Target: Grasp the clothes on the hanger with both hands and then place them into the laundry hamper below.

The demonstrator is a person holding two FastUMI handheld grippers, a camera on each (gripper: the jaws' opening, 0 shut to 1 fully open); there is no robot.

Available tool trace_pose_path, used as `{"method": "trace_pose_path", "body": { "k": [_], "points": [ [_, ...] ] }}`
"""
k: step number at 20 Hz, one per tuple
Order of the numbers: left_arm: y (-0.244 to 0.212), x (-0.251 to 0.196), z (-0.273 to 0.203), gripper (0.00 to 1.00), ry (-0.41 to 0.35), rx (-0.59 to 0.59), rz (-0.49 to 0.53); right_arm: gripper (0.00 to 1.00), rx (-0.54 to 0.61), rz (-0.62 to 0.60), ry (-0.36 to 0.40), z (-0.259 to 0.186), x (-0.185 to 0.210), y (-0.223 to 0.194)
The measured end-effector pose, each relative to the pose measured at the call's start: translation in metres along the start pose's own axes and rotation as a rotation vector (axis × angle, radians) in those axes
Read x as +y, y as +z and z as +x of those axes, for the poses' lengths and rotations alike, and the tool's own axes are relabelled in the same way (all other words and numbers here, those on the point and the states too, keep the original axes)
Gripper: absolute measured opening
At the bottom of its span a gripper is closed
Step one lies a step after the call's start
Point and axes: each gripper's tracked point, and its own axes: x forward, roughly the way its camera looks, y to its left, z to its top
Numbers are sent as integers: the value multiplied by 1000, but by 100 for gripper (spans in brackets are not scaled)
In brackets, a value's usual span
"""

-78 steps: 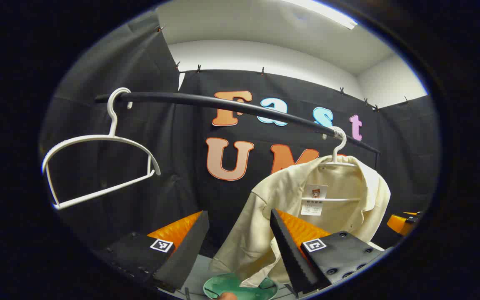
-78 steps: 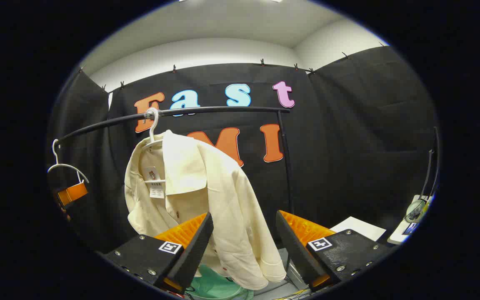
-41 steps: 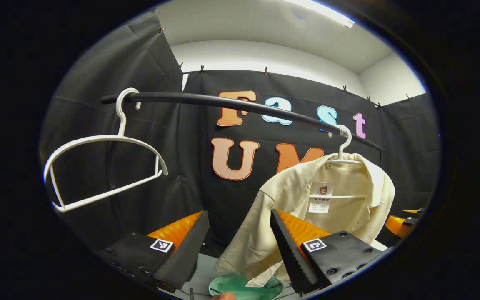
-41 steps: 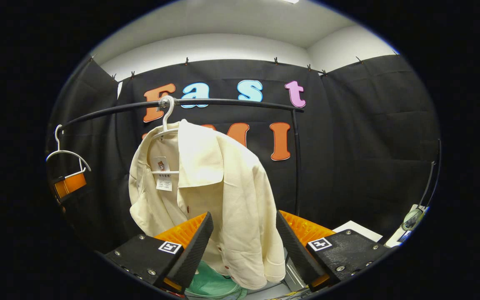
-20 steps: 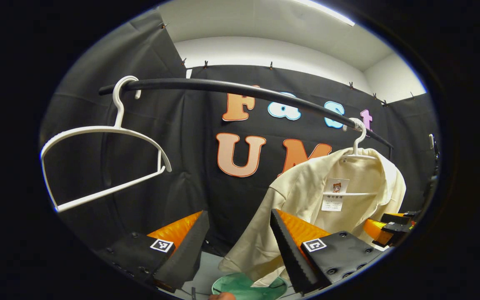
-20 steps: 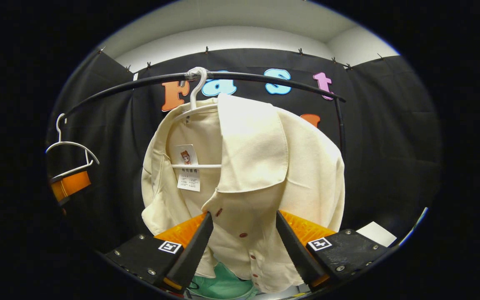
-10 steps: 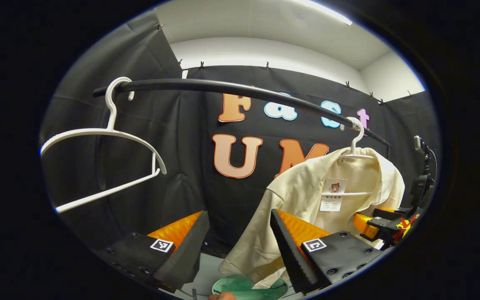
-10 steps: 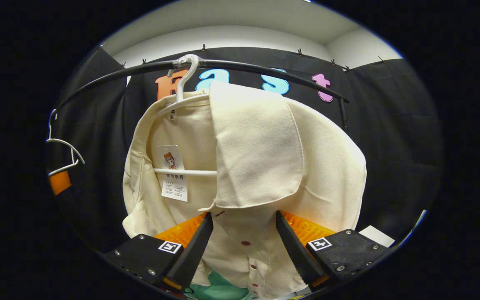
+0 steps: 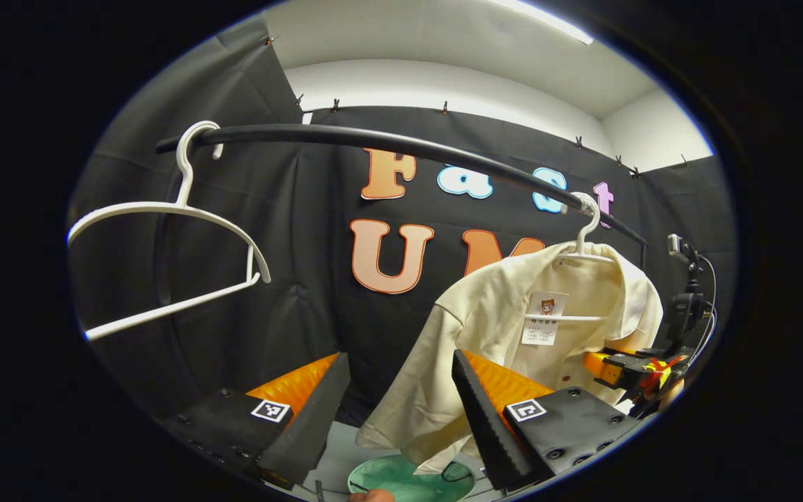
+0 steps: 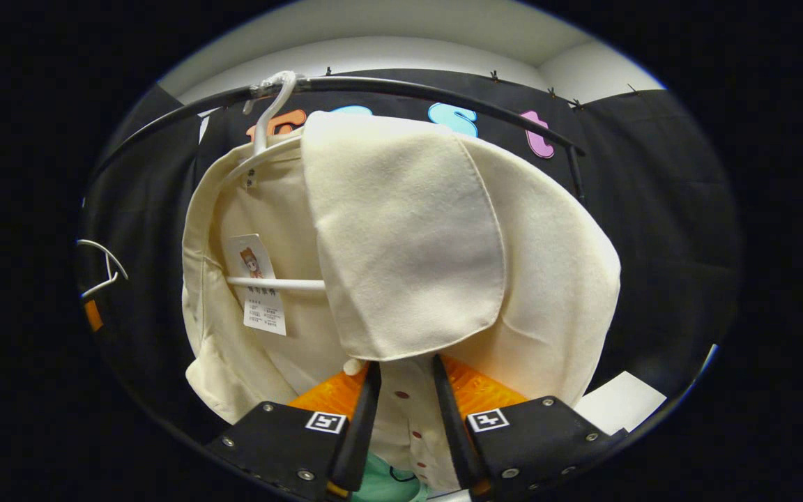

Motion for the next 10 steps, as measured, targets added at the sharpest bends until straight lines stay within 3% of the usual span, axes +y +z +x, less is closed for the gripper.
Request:
{"method": "trace_pose_path", "body": {
  "k": [6, 8, 10],
  "points": [
    [-7, -12, 9, 96, -22, 2, 4, 7, 25, -4, 25, 8, 2, -8],
    [-9, -21, 12, 96, -43, 4, 11, 0, 19, 4, 32, 2, 2, -7],
    [-13, -32, 18, 100, -65, 9, 9, 0, 10, 9, 39, -4, 1, -4]
  ]
}}
